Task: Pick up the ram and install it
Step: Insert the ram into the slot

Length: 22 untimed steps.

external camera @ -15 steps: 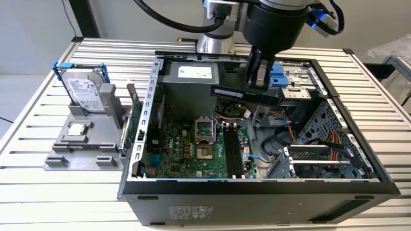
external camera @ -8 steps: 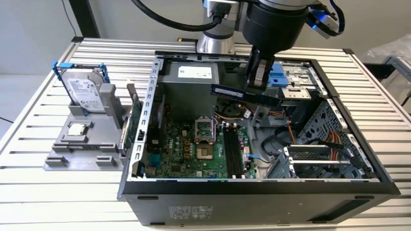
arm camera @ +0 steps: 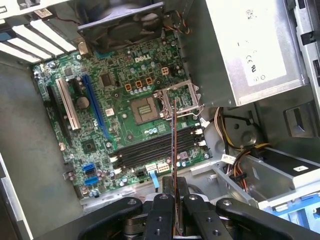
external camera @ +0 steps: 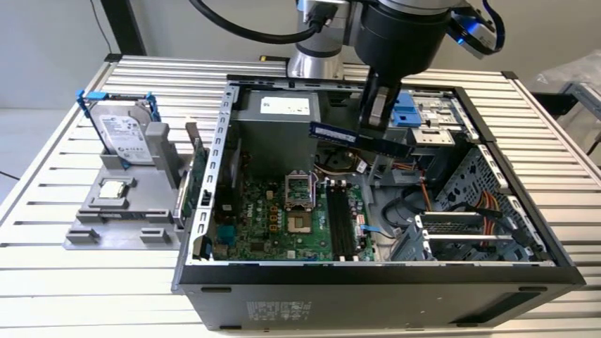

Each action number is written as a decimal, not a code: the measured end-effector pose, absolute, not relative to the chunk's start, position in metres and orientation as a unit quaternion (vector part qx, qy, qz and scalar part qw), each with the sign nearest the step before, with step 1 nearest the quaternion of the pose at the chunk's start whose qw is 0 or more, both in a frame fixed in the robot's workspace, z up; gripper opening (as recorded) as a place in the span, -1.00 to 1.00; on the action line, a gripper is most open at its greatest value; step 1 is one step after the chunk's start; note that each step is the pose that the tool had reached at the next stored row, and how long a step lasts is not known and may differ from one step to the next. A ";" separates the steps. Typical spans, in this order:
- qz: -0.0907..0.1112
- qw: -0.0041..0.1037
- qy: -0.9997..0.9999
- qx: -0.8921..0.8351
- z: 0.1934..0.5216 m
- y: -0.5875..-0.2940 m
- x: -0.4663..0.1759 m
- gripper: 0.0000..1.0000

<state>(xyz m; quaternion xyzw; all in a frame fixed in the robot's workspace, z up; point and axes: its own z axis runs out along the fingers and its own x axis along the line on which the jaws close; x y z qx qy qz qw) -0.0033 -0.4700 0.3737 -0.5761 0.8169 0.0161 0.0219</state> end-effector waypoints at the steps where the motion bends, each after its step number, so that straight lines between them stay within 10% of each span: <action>1: 0.016 0.022 0.818 -0.574 0.374 -0.470 -0.003 -1.00; 22: 0.015 0.023 0.852 -0.524 0.374 -0.470 -0.003 -1.00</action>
